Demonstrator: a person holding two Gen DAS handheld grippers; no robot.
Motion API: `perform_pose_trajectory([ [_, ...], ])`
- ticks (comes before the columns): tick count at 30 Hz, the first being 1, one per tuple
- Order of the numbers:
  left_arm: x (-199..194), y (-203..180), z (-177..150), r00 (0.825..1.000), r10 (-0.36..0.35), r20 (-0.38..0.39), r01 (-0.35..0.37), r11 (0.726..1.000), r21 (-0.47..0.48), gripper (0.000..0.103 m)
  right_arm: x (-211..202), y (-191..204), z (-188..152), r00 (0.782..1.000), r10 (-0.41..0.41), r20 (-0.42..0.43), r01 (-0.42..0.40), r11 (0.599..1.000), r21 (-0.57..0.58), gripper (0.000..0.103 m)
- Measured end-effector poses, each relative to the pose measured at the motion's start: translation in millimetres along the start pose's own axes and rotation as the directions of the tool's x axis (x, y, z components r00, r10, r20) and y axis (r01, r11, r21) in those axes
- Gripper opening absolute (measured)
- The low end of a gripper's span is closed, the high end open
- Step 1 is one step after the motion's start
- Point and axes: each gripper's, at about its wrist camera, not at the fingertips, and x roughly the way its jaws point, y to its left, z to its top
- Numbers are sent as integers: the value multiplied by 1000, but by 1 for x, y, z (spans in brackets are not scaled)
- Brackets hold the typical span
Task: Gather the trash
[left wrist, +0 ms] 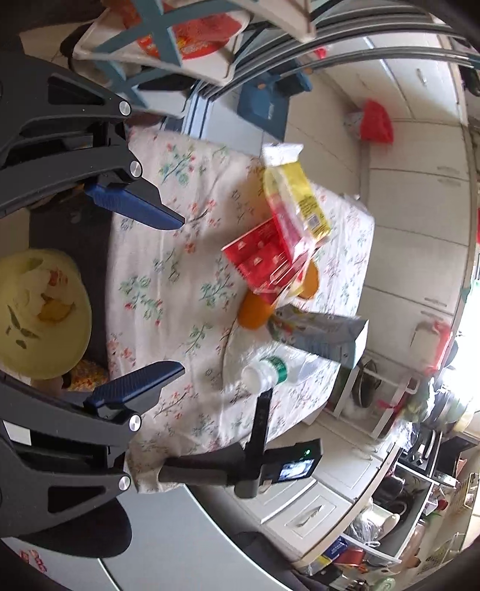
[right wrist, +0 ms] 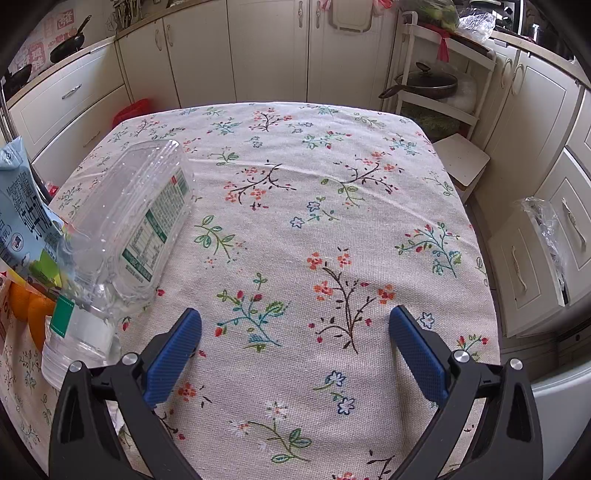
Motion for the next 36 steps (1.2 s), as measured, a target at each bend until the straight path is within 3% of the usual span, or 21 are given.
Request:
perform_pose_trajectory([
  [21,-17,0,-6,993,-114,26,115,992,-51,70,0,1,0,1000,0,0,0,1000,0,97],
  [28,-17,-4,-7,998,-53,34,54,999,-8,70,0,0,0,1000,0,0,0,1000,0,97],
  [36,-23,12,-4,999,12,44,-10,999,-53,70,0,0,0,1000,0,0,0,1000,-1,97],
])
